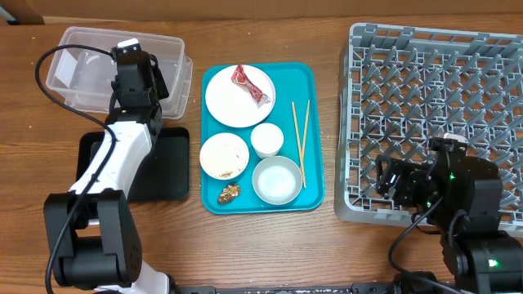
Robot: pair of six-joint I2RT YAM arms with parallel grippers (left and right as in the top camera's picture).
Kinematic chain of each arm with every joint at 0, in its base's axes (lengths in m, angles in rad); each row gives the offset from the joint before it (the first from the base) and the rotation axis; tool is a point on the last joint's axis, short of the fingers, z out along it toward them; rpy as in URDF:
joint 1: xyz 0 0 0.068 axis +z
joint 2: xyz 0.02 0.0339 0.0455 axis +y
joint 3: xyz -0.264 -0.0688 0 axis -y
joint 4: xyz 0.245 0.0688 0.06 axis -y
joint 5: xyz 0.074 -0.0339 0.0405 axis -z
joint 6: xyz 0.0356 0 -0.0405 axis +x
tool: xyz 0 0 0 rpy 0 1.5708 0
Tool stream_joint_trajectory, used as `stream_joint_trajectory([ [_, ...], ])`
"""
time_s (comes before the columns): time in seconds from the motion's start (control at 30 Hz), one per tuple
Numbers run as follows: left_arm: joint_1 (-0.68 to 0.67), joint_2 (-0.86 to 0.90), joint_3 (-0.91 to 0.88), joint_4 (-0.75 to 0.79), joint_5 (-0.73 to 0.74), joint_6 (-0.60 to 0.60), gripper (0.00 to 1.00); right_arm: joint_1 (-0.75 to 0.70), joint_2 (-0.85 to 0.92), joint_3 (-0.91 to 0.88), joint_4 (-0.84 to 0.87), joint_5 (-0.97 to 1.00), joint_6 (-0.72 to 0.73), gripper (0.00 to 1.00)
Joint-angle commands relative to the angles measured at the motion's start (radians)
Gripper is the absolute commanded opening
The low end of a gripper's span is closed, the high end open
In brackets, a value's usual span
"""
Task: Sort waste into correct bins and load items into the dishwasher
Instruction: 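Carry the tissue to the clear plastic bin and release it, then return the left gripper to the plate and grasp the red wrapper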
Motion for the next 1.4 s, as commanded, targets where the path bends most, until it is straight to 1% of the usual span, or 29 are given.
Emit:
stream_joint_trajectory([
  [0.0,0.0,0.008,0.009,0.02,-0.001,0.001,0.55,-0.003,-0.005,0.032,0.005,0.008,-0.003,1.0],
  [0.1,-0.018,0.002,0.011,0.019,0.112,0.004,0.57,-0.003,-0.005,0.032,0.005,0.008,-0.003,1.0],
  [0.17,-0.036,-0.005,0.012,0.013,0.243,0.005,0.6,-0.003,-0.005,0.032,0.004,0.008,-0.003,1.0],
  [0.2,-0.047,-0.009,0.012,0.011,0.314,0.005,0.59,-0.003,-0.005,0.032,0.003,0.008,-0.003,1.0],
  [0.23,-0.063,-0.013,0.012,0.012,0.386,0.005,0.56,-0.003,-0.005,0.032,0.002,0.008,-0.003,1.0],
  [0.27,-0.083,-0.014,0.013,0.016,0.447,0.004,0.56,-0.003,-0.005,0.032,0.002,0.008,-0.003,1.0],
  [0.3,-0.102,-0.014,0.014,0.02,0.484,0.004,0.58,-0.003,-0.005,0.032,0.002,0.008,-0.003,1.0],
  [0.33,-0.144,-0.013,0.014,0.023,0.518,0.004,0.69,-0.003,-0.005,0.032,0.002,0.008,-0.003,1.0],
  [0.37,-0.169,-0.011,0.014,0.024,0.515,0.004,0.77,-0.003,-0.005,0.032,0.002,0.008,-0.003,1.0],
  [0.47,-0.253,0.002,0.014,0.037,0.483,0.004,0.87,-0.003,-0.005,0.032,0.002,0.008,-0.003,1.0],
  [0.5,-0.28,0.01,0.014,0.047,0.47,0.003,0.97,-0.003,-0.005,0.032,0.002,0.008,-0.003,1.0],
  [0.53,-0.3,0.021,0.014,0.056,0.451,-0.011,1.0,-0.003,-0.005,0.032,0.002,0.008,-0.003,1.0],
  [0.6,-0.331,0.041,0.015,0.07,0.422,-0.081,1.0,-0.003,-0.005,0.032,0.002,0.008,-0.003,1.0],
  [0.67,-0.352,0.066,0.033,0.053,0.402,-0.188,1.0,-0.003,-0.005,0.032,0.002,0.008,-0.003,1.0],
  [0.7,-0.356,0.081,0.058,0.019,0.395,-0.237,1.0,-0.003,-0.005,0.032,0.002,0.008,-0.003,1.0],
  [0.77,-0.362,0.119,0.137,-0.076,0.393,-0.289,1.0,-0.003,-0.005,0.032,0.001,0.008,-0.002,1.0],
  [0.93,-0.383,0.241,0.441,-0.372,0.327,-0.287,1.0,-0.003,-0.005,0.032,-0.002,0.008,-0.003,1.0],
  [1.03,-0.385,0.3,0.598,-0.509,0.32,-0.284,1.0,-0.003,-0.005,0.032,-0.004,0.008,-0.003,1.0],
  [1.1,-0.385,0.316,0.64,-0.54,0.344,-0.284,1.0,-0.003,-0.005,0.032,-0.007,0.008,-0.003,1.0],
  [1.23,-0.386,0.316,0.639,-0.55,0.419,-0.285,1.0,-0.003,-0.005,0.032,-0.006,0.008,-0.003,1.0],
  [1.37,-0.386,0.318,0.626,-0.565,0.431,-0.308,1.0,-0.003,-0.005,0.032,-0.006,0.008,-0.003,1.0],
])
